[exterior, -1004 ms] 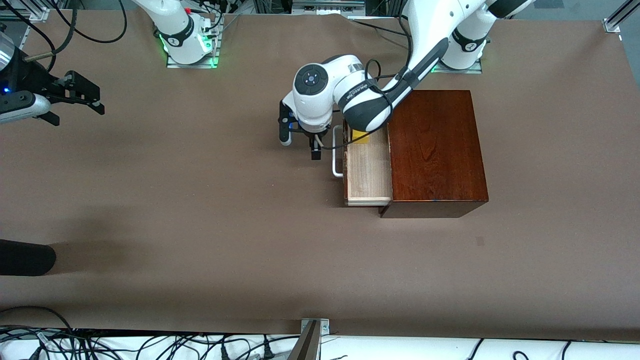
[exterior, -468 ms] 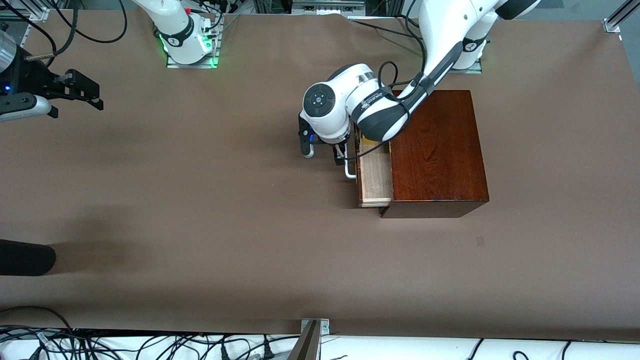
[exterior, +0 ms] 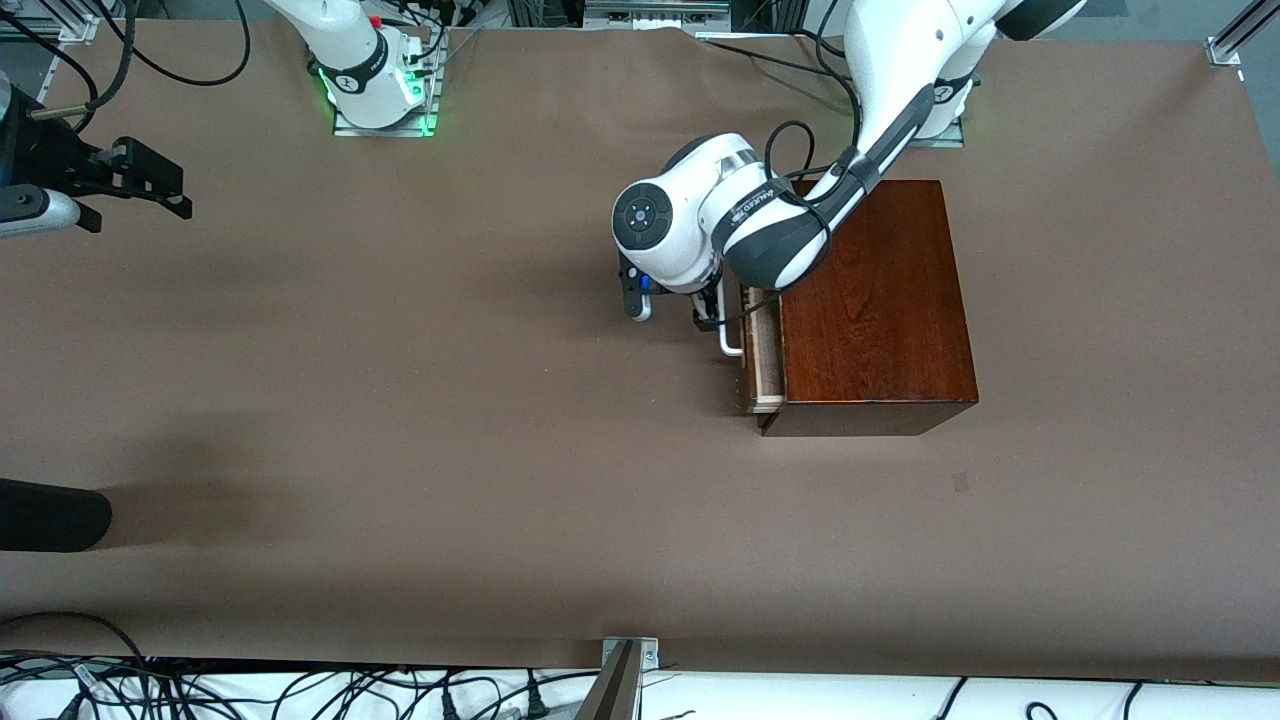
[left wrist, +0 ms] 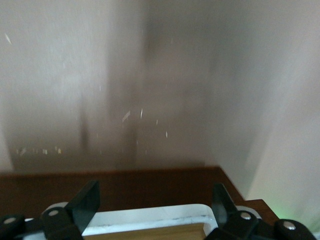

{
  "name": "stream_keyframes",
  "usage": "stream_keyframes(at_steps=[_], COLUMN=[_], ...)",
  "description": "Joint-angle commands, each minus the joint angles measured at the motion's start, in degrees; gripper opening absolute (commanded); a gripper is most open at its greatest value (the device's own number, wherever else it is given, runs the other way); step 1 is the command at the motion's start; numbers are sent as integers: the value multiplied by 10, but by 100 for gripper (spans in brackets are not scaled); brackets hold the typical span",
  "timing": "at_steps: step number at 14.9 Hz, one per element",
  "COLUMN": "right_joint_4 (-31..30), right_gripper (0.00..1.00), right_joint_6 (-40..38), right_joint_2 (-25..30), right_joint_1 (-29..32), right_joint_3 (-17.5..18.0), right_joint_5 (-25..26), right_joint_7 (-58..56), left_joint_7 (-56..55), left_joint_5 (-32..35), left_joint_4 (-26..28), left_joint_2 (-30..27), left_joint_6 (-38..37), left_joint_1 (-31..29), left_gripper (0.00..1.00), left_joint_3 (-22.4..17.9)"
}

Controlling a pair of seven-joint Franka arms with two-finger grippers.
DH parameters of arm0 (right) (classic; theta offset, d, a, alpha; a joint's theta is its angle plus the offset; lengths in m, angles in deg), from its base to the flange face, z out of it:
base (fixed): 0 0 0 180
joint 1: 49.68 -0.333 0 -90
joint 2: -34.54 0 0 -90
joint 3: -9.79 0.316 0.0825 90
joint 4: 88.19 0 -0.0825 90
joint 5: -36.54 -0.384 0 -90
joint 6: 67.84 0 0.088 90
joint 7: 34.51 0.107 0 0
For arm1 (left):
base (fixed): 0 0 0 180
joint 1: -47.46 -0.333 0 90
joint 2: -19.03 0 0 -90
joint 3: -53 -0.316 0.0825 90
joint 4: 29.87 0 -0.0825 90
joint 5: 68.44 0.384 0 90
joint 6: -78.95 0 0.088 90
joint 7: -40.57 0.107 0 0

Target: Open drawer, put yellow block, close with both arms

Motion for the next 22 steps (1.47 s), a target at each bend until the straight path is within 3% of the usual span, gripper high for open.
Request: stream_keyframes(at_steps=[1, 8, 12, 15, 22], right_joint_4=[8, 8, 8, 8, 8], right_gripper=[100, 100, 100, 100, 100], right_joint_6=[-8, -7, -7, -4, 0], right_joint_2=[0, -4, -5, -6, -6], right_joint_1=[5, 1, 0, 1, 1], right_joint_3=[4, 8, 8, 5, 5], right_joint_5=[1, 4, 7, 10, 13], right_joint_7=[4, 8, 6, 9, 8], left_joint_7=[12, 3, -20, -52, -53], left_joint_5=[48, 35, -64, -77, -66], left_joint_4=[14, -11, -52, -73, -76], left_joint_2=[-15, -15, -17, -42, -149], left_joint_6=[-43, -34, 1, -4, -78], left_joint_1=[-18, -14, -17, -28, -159], left_gripper=[100, 100, 100, 100, 100], left_joint_3=[-13, 3, 16, 15, 7])
